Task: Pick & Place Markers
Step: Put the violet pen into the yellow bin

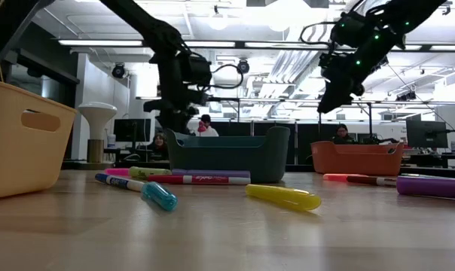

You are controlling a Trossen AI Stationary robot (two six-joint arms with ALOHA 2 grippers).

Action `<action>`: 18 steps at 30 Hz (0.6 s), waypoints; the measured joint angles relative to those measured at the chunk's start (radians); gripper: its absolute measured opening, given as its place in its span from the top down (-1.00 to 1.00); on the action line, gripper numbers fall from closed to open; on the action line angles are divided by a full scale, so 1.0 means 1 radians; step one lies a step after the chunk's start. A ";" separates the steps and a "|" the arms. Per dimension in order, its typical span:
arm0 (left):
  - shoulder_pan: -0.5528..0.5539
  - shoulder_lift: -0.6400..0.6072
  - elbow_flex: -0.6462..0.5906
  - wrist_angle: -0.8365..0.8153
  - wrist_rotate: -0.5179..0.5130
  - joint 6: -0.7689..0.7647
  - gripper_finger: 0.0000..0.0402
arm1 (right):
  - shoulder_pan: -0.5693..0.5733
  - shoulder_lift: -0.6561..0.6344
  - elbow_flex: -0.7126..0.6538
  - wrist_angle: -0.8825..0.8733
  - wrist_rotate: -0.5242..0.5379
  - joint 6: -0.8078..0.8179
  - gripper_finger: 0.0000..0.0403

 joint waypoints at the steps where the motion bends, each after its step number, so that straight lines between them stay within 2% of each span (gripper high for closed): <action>1: -0.002 0.002 0.000 0.010 -0.001 0.001 0.29 | 0.000 -0.003 -0.004 0.005 0.000 0.000 -0.04; 5: -0.001 0.002 0.000 0.037 -0.008 0.004 0.11 | -0.001 0.000 -0.010 0.033 0.000 -0.006 -0.04; 9: -0.008 0.002 0.001 0.115 -0.075 0.071 -0.01 | -0.001 0.000 -0.009 0.114 -0.020 -0.014 -0.04; 11: -0.013 0.002 0.001 0.148 -0.077 0.083 -0.03 | -0.001 0.000 -0.009 0.154 -0.063 -0.018 -0.04; 16: -0.025 0.016 0.002 0.142 0.013 0.101 0.01 | -0.001 0.001 0.034 0.161 -0.152 0.057 -0.04; 18: -0.042 0.035 0.001 0.136 0.008 0.122 0.03 | -0.001 0.001 0.061 0.146 -0.170 0.077 -0.04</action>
